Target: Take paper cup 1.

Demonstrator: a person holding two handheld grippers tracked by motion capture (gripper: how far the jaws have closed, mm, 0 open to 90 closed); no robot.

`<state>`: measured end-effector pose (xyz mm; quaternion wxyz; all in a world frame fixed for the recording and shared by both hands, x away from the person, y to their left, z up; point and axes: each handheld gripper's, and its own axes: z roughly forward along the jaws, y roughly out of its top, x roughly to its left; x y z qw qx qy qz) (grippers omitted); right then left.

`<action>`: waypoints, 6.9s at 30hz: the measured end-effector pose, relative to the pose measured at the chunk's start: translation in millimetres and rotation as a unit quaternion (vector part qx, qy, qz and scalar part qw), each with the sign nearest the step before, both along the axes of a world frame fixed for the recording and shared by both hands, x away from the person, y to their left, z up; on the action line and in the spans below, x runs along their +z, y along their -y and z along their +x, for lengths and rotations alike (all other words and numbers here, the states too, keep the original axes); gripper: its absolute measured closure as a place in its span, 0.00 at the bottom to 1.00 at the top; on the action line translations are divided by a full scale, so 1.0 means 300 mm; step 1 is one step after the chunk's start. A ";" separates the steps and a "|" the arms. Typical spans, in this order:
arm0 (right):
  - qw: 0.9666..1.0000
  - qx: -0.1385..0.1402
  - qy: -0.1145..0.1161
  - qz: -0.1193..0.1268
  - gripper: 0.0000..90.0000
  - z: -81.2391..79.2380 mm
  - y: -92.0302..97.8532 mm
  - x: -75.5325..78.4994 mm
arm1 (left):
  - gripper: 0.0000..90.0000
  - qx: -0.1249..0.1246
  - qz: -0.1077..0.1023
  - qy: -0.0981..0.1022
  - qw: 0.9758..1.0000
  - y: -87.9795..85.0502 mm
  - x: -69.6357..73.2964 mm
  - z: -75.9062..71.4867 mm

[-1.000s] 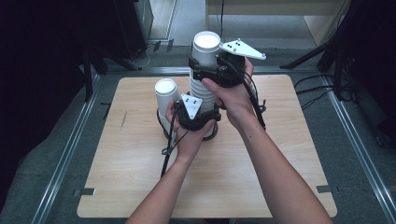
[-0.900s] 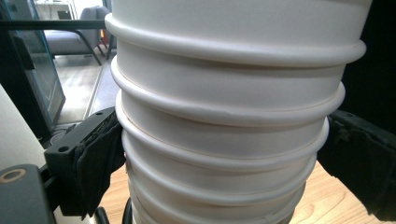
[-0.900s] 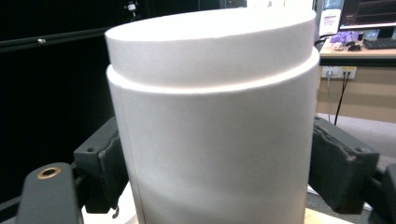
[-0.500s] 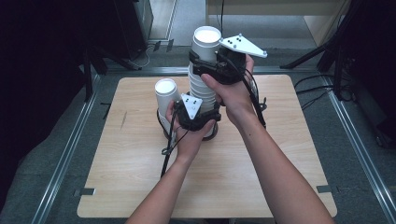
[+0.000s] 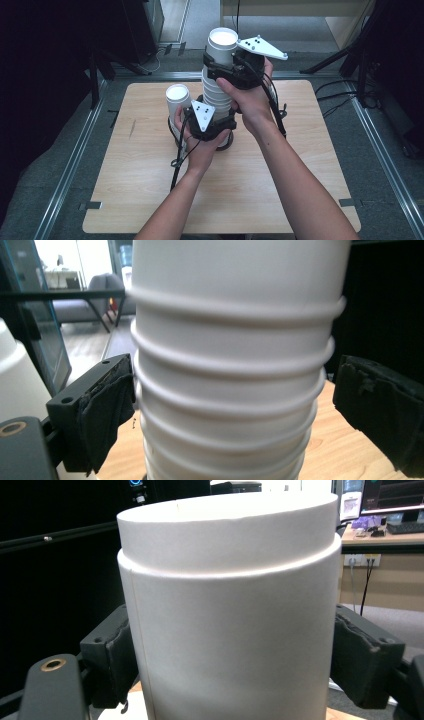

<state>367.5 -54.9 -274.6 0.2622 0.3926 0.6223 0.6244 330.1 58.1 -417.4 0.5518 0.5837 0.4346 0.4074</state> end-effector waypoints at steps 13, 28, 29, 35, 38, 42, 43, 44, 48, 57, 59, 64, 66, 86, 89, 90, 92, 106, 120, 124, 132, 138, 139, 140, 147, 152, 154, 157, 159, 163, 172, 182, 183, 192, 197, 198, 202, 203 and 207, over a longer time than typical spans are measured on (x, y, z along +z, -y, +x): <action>1.000 0.001 -0.005 -0.001 0.19 0.000 -0.002 -0.002 | 0.01 -0.013 0.002 0.029 0.999 0.000 0.070 -0.020; 1.000 0.017 -0.017 -0.015 0.19 0.000 0.004 -0.003 | 0.01 0.006 0.016 0.036 0.999 0.002 0.125 -0.004; 1.000 0.016 -0.017 -0.017 0.19 0.001 0.003 -0.004 | 0.00 0.006 0.020 0.037 0.999 0.002 0.127 -0.003; 0.999 0.023 -0.020 -0.019 0.19 0.003 0.009 -0.001 | 0.00 -0.008 0.019 0.034 0.999 -0.007 0.130 0.012; 0.999 0.031 -0.021 -0.021 0.19 0.002 0.013 -0.001 | 0.00 -0.017 0.011 0.033 0.999 -0.020 0.131 0.018; 0.998 0.042 -0.024 -0.028 0.19 0.002 0.020 0.000 | 0.00 -0.038 0.007 0.028 0.999 -0.036 0.134 0.027; 0.998 0.042 -0.023 -0.028 0.19 0.003 0.019 -0.001 | 0.04 -0.038 0.007 0.028 0.999 -0.036 0.134 0.027; 0.998 0.042 -0.021 -0.031 0.19 0.004 0.019 -0.003 | 0.04 -0.040 0.007 0.026 0.999 -0.034 0.133 0.027; 0.998 0.045 -0.023 -0.040 0.19 0.005 0.018 -0.010 | 0.05 -0.048 0.003 0.021 0.999 -0.039 0.128 0.031; 0.996 0.060 -0.039 -0.060 0.15 0.025 0.019 -0.048 | 0.06 -0.046 0.010 0.027 0.999 -0.040 0.127 0.027; 0.996 0.055 -0.030 -0.062 0.16 0.019 0.016 -0.047 | 0.07 -0.047 0.009 0.028 0.998 -0.041 0.125 0.026; 0.998 0.043 -0.012 -0.045 0.18 0.006 0.015 -0.025 | 0.07 -0.048 0.009 0.028 0.998 -0.042 0.125 0.025; 0.998 0.044 -0.007 -0.034 0.18 0.004 0.018 -0.014 | 0.07 -0.048 0.009 0.027 0.998 -0.042 0.125 0.025; 0.995 -0.006 0.090 0.044 0.19 -0.069 0.063 0.096 | 0.08 -0.046 0.009 0.028 0.998 -0.042 0.123 0.023; 0.994 -0.008 0.096 0.055 0.19 -0.079 0.077 0.111 | 0.08 -0.046 0.008 0.028 0.998 -0.041 0.123 0.023; 0.994 -0.008 0.096 0.055 0.19 -0.079 0.077 0.111 | 0.08 -0.046 0.008 0.028 0.998 -0.041 0.123 0.023; 0.994 -0.009 0.096 0.060 0.19 -0.085 0.088 0.119 | 0.08 -0.047 0.009 0.028 0.998 -0.042 0.123 0.023; 0.991 -0.032 0.103 0.076 0.19 -0.114 0.206 0.129 | 0.08 -0.041 0.010 0.019 0.999 -0.039 0.120 0.024; 0.993 -0.048 0.101 0.047 0.19 -0.127 0.281 0.051 | 0.01 -0.053 0.000 0.029 0.998 -0.064 0.134 -0.023; 0.993 -0.051 0.094 0.039 0.19 -0.126 0.292 0.017 | 0.00 -0.058 -0.004 0.026 0.998 -0.075 0.129 -0.042; 0.994 -0.055 0.094 0.011 0.19 -0.142 0.292 -0.047 | 0.00 -0.075 -0.004 0.020 0.997 -0.095 0.115 -0.087; 0.994 -0.061 0.093 0.006 0.18 -0.166 0.290 -0.081 | 0.00 -0.082 -0.003 0.015 0.997 -0.099 0.102 -0.115; 0.994 -0.062 0.093 0.004 0.19 -0.170 0.289 -0.086 | 0.00 -0.082 -0.004 0.015 0.996 -0.101 0.101 -0.120; 0.993 -0.065 0.094 0.003 0.18 -0.175 0.287 -0.092 | 0.00 -0.083 -0.003 0.015 0.996 -0.103 0.100 -0.125; 0.993 -0.067 0.096 -0.011 0.19 -0.208 0.281 -0.144 | 0.00 -0.089 -0.011 0.017 0.996 -0.122 0.097 -0.166; 0.993 -0.069 0.093 -0.021 0.19 -0.230 0.281 -0.198 | 0.00 -0.092 -0.005 0.010 0.996 -0.133 0.084 -0.192; 0.993 -0.065 0.092 -0.022 0.19 -0.239 0.284 -0.220 | 0.00 -0.092 -0.006 0.004 0.996 -0.138 0.077 -0.199; 0.993 -0.065 0.091 -0.034 0.19 -0.256 0.286 -0.259 | 0.00 -0.093 -0.008 0.001 0.996 -0.146 0.063 -0.210; 0.992 -0.070 0.091 -0.045 0.19 -0.270 0.285 -0.286 | 0.00 -0.094 -0.004 -0.004 0.996 -0.151 0.052 -0.219; 0.992 -0.078 0.083 -0.058 0.19 -0.294 0.287 -0.334 | 0.00 -0.098 -0.001 -0.011 0.995 -0.159 0.031 -0.240; 0.990 -0.074 0.083 -0.083 0.19 -0.352 0.305 -0.442 | 0.00 -0.098 -0.006 -0.027 0.995 -0.190 -0.009 -0.277; 0.986 -0.081 0.092 -0.112 0.19 -0.392 0.311 -0.541 | 0.00 -0.099 0.003 -0.046 0.994 -0.198 -0.048 -0.312; 0.983 -0.087 0.096 -0.130 0.19 -0.392 0.306 -0.548 | 0.00 -0.102 0.005 -0.049 0.994 -0.199 -0.051 -0.314; 0.961 -0.088 0.131 -0.229 0.19 -0.416 0.283 -0.602 | 0.00 -0.121 0.014 -0.066 0.990 -0.200 -0.091 -0.327; 0.940 -0.086 0.166 -0.286 0.19 -0.429 0.272 -0.637 | 0.00 -0.152 0.025 -0.065 0.986 -0.186 -0.092 -0.348; 0.937 -0.085 0.168 -0.293 0.19 -0.430 0.271 -0.640 | 0.00 -0.159 0.025 -0.066 0.985 -0.184 -0.094 -0.352; 0.924 -0.078 0.191 -0.322 0.19 -0.440 0.255 -0.654 | 0.00 -0.185 0.027 -0.069 0.980 -0.170 -0.099 -0.362; 0.919 -0.075 0.199 -0.333 0.19 -0.443 0.249 -0.660 | 0.00 -0.191 0.030 -0.069 0.979 -0.164 -0.099 -0.365; 0.910 -0.065 0.211 -0.352 0.19 -0.450 0.228 -0.678 | 0.00 -0.211 0.031 -0.070 0.974 -0.153 -0.105 -0.369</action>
